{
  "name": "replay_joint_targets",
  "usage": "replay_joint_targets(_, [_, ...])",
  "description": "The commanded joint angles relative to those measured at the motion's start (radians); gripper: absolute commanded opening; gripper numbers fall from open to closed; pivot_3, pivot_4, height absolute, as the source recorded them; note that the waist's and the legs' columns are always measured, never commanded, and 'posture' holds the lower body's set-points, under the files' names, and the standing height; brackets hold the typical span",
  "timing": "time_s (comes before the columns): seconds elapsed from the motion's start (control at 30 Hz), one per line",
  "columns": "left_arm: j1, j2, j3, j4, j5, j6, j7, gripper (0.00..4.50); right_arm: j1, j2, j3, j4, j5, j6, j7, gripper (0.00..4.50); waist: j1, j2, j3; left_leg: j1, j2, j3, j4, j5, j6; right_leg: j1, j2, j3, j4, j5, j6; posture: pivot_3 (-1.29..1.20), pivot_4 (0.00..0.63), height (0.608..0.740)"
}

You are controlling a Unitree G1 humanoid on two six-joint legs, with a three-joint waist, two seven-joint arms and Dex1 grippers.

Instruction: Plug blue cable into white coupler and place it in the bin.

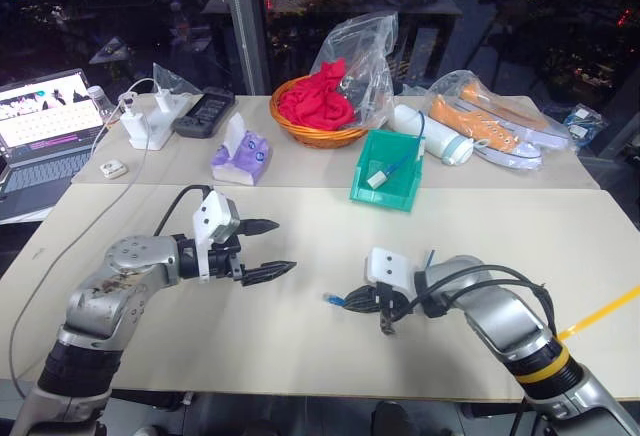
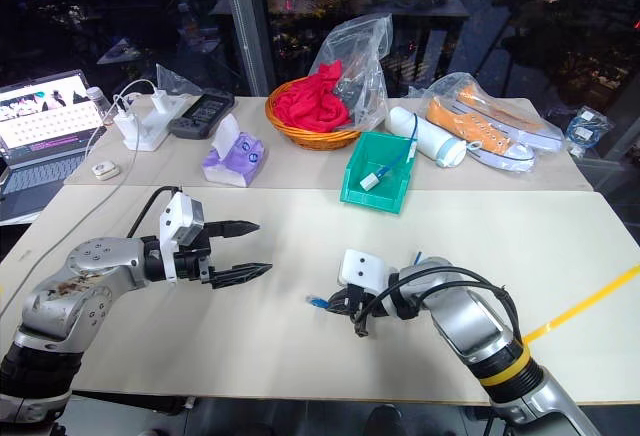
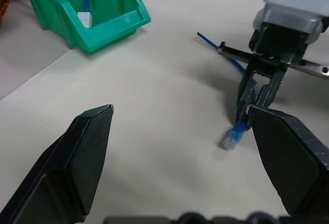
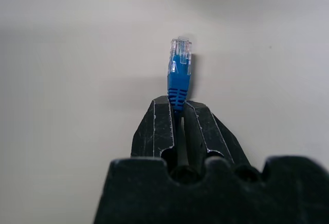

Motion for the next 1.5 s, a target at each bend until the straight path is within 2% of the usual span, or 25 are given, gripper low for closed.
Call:
replay_joint_targets(0.03, [-0.031,-0.006,-0.034,-0.029,-0.003,-0.006,-0.03,4.5,0.016,-0.015,-0.029,-0.019,0.001,0.038,-0.029,2.06,0.001,0.0,0.0,0.0,0.0,0.0,0.0,0.0,0.0,0.0,0.0,0.0,0.0,0.0,0.0,0.0,0.15,0.74])
replay_joint_targets(0.1, [-0.039,-0.009,-0.055,-0.022,0.01,-0.014,-0.043,4.5,0.024,-0.021,-0.047,-0.041,0.019,0.052,-0.028,2.64,0.004,0.0,0.0,0.0,0.0,0.0,0.0,0.0,0.0,0.0,0.0,0.0,0.0,0.0,0.0,0.0,0.15,0.74])
replay_joint_targets(0.2, [-0.057,-0.018,-0.119,0.017,0.044,-0.053,-0.096,4.5,0.046,-0.046,-0.127,-0.119,0.085,0.093,-0.019,3.82,0.009,0.0,0.0,0.0,0.0,0.0,0.0,0.0,-0.001,0.0,0.0,0.0,0.0,0.0,0.0,0.0,0.15,0.74])
replay_joint_targets(0.23, [-0.064,-0.022,-0.145,0.037,0.067,-0.079,-0.116,4.5,0.054,-0.056,-0.159,-0.147,0.112,0.107,-0.016,4.04,0.012,0.0,0.0,-0.001,0.0,0.0,0.0,0.0,-0.001,0.0,0.0,0.0,0.0,0.0,0.0,0.0,0.15,0.74])
replay_joint_targets(0.33, [-0.102,-0.058,-0.235,0.139,0.138,-0.168,-0.183,4.5,0.095,-0.09,-0.276,-0.249,0.212,0.167,-0.012,4.04,0.021,0.0,0.0,-0.002,0.0,0.0,0.0,0.0,-0.001,0.0,0.0,0.0,0.0,0.0,0.0,0.0,0.15,0.74])
replay_joint_targets(0.47, [-0.188,-0.129,-0.32,0.369,0.249,-0.35,-0.274,4.5,0.127,-0.079,-0.42,-0.341,0.321,0.26,-0.078,4.04,0.025,0.0,0.0,-0.002,0.0,0.0,0.0,0.0,0.0,0.0,0.0,-0.001,-0.001,0.0,0.0,0.0,0.15,0.74])
replay_joint_targets(0.7, [-0.349,-0.285,-0.367,0.757,0.347,-0.585,-0.371,4.5,0.197,-0.072,-0.514,-0.428,0.404,0.342,-0.192,4.04,0.033,0.0,0.0,-0.005,-0.001,0.0,0.002,0.0,0.0,0.0,-0.001,-0.001,-0.001,0.0,0.0,0.0,0.15,0.74])
replay_joint_targets(0.93, [-0.389,-0.331,-0.383,0.908,0.409,-0.713,-0.472,4.5,0.255,-0.079,-0.571,-0.505,0.464,0.394,-0.278,4.04,0.026,0.0,0.0,-0.005,-0.001,0.0,0.001,0.0,0.0,0.0,-0.001,-0.002,-0.002,0.0,0.0,0.0,0.15,0.74])
replay_joint_targets(1.03, [-0.408,-0.343,-0.374,0.953,0.424,-0.736,-0.483,3.82,0.269,-0.083,-0.579,-0.519,0.479,0.401,-0.305,4.08,0.028,0.0,0.0,-0.005,-0.001,0.0,0.002,0.0,0.0,0.0,-0.001,-0.002,-0.001,0.0,0.0,0.0,0.15,0.74])
replay_joint_targets(1.37, [-0.425,-0.372,-0.354,0.995,0.44,-0.76,-0.494,0.26,0.275,-0.109,-0.58,-0.516,0.523,0.392,-0.358,4.08,0.027,0.0,0.0,-0.005,-0.001,0.0,0.002,0.0,0.0,0.0,-0.001,-0.002,-0.001,0.0,0.0,0.0,0.15,0.74])
replay_joint_targets(1.4, [-0.422,-0.375,-0.351,0.988,0.435,-0.751,-0.498,0.07,0.274,-0.114,-0.578,-0.512,0.524,0.391,-0.363,4.08,0.027,0.0,0.0,-0.005,-0.001,0.0,0.002,0.0,0.0,0.0,-0.001,-0.002,-0.001,0.0,0.0,0.0,0.15,0.74])
replay_joint_targets(1.5, [-0.412,-0.379,-0.344,0.97,0.428,-0.73,-0.504,0.08,0.274,-0.125,-0.573,-0.507,0.528,0.386,-0.369,4.08,0.027,0.0,0.0,-0.005,-0.001,0.0,0.002,0.0,0.0,0.0,-0.001,-0.002,-0.001,0.0,0.0,0.0,0.15,0.74])
